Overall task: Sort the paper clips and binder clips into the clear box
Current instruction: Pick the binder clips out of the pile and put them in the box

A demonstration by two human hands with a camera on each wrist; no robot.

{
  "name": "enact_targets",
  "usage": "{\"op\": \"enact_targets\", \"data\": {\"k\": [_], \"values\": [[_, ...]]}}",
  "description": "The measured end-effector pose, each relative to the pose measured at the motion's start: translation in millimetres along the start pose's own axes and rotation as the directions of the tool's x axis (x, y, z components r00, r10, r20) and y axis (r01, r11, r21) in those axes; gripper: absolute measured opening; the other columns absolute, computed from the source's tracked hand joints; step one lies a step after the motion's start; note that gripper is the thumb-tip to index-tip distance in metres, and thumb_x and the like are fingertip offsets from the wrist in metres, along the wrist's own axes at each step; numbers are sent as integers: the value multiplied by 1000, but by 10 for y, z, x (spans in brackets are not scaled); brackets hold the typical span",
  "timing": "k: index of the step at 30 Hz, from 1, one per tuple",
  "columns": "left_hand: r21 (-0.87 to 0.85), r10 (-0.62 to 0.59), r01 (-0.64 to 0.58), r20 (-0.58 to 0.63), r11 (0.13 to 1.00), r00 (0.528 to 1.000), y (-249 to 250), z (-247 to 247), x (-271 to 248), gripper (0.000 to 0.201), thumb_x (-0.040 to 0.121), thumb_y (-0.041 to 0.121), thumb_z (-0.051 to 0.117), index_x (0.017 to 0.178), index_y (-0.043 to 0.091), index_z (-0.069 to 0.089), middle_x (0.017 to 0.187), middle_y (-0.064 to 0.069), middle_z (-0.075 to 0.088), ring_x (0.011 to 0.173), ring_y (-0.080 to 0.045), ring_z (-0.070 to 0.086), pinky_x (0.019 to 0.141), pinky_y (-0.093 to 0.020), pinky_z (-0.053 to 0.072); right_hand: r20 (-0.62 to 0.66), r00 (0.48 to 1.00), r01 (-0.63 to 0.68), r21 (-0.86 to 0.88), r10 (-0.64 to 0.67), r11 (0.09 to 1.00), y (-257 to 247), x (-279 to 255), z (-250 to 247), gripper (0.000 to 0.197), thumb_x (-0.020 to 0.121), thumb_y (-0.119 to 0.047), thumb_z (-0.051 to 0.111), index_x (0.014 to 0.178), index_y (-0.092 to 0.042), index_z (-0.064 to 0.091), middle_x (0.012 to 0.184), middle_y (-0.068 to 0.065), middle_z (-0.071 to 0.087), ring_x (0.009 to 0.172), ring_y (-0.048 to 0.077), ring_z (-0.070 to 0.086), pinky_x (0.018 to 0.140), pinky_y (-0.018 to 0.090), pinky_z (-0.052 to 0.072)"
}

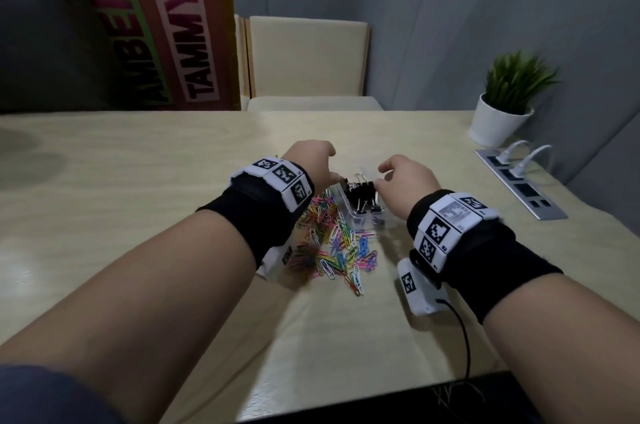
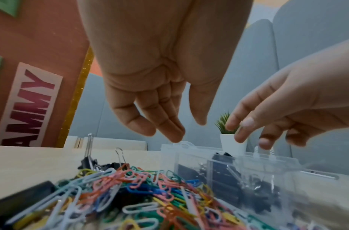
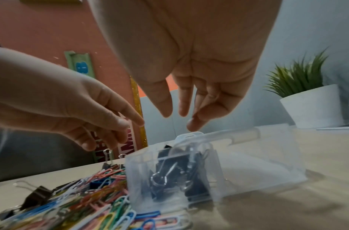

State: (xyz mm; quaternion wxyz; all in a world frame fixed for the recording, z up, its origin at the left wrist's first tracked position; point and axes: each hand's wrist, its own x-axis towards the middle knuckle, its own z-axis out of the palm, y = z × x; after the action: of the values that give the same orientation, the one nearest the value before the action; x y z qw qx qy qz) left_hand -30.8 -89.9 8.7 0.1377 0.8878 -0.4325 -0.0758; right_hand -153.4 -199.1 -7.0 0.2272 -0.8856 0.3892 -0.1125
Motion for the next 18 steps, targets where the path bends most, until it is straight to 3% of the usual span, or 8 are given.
{"op": "enact_targets", "data": {"k": [3,5,7,8,11,12,14,18], "values": [[82,-46,44,22,996,999,-175,-86,-33,33,93,22,61,125,17,63,122,-4,66,108,-23,62,91,-31,49,32,995,93,-35,-92,995,-98,-74,23,27,91,-19,52,117,-18,60,117,7,63,104,24,59,87,31,47],[279,-118,77,131,957,984,-340,-152,-84,23,92,22,60,111,15,70,114,-6,68,91,-24,58,80,-31,49,74,984,167,-60,-162,984,-198,-130,55,24,91,-17,50,113,-19,62,115,6,63,101,24,60,87,30,48],[435,-215,95,236,896,948,-512,-219,-172,10,92,23,61,97,16,66,100,-5,62,83,-22,51,71,-28,43,118,965,244,-79,-234,966,-334,-177,115,23,92,-16,50,111,-18,63,114,6,63,100,23,60,85,29,48],[464,-255,108,266,879,930,-582,-229,-195,9,92,24,62,98,18,65,96,-4,57,81,-22,49,69,-25,41,141,956,272,-86,-259,958,-394,-196,133,22,92,-16,50,110,-19,64,115,5,63,100,23,60,87,30,49],[450,-291,121,331,885,897,-774,-244,-322,29,92,23,65,115,7,69,85,-5,55,72,-22,49,58,-15,40,250,914,359,-134,-319,924,-625,-250,251,25,94,-13,48,112,-19,65,119,6,61,105,25,59,90,33,50],[447,-287,122,322,886,902,-810,-245,-359,31,93,23,63,119,7,68,87,-5,55,74,-22,49,60,-17,40,292,894,397,-165,-340,903,-711,-262,296,28,94,-11,48,114,-19,65,121,7,62,107,25,59,91,33,50],[422,-272,134,286,897,919,-821,-224,-404,30,96,24,58,120,10,68,93,-3,58,80,-22,50,68,-24,39,364,858,461,-237,-362,855,-823,-266,385,31,93,-7,47,119,-16,64,122,8,63,108,26,60,92,34,51],[267,-219,160,206,950,954,-897,-233,-455,25,95,25,58,113,14,71,81,0,65,79,-20,60,68,-25,44,457,827,517,-391,-327,762,-957,-250,530,38,94,-2,42,128,-10,57,123,15,57,103,30,61,83,36,50]]}}
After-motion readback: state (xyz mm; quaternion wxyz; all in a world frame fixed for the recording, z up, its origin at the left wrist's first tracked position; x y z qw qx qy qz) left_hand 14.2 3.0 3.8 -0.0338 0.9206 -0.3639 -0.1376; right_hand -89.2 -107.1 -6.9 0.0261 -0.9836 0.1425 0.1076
